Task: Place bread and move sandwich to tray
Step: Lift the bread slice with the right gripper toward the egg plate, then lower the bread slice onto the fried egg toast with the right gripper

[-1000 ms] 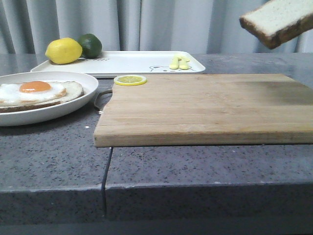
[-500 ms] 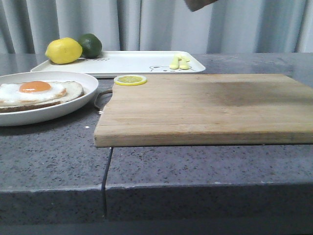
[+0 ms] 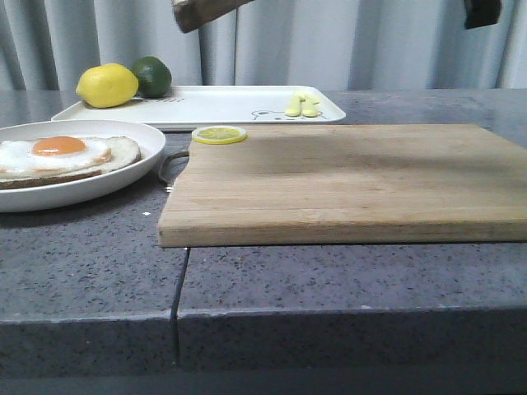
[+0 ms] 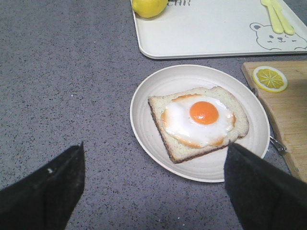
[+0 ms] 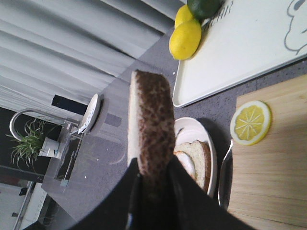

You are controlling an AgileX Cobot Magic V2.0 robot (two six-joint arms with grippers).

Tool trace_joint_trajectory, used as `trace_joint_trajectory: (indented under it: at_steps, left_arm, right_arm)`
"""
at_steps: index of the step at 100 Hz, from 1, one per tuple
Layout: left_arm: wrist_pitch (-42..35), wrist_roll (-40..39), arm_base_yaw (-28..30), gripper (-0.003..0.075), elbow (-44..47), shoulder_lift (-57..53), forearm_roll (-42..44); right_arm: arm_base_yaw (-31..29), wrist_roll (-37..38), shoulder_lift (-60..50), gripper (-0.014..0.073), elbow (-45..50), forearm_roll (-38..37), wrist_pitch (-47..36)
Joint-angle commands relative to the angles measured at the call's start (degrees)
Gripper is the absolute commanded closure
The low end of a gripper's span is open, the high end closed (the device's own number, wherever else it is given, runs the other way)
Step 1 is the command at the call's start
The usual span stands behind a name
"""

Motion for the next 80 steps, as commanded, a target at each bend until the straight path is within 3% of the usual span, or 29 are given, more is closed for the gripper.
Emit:
trace_joint_trajectory:
  at_steps: [1, 52, 80]
  left_arm:
    - [-3.4, -0.1, -0.4, 0.0164, -1.9, 0.5, -0.9]
    - [-3.4, -0.1, -0.4, 0.0164, -1.9, 0.5, -0.9]
    - [-3.4, -0.1, -0.4, 0.0164, -1.9, 0.5, -0.9]
  right_arm:
    - [2.1, -1.3, 1.8, 0.0592, -3.9, 5.4, 1.3]
    - [12.2, -1.3, 18.8, 0.0592, -18.6, 5.4, 0.7]
    - [17.2, -1.2, 24.7, 0.0592, -23.6, 5.4, -3.8]
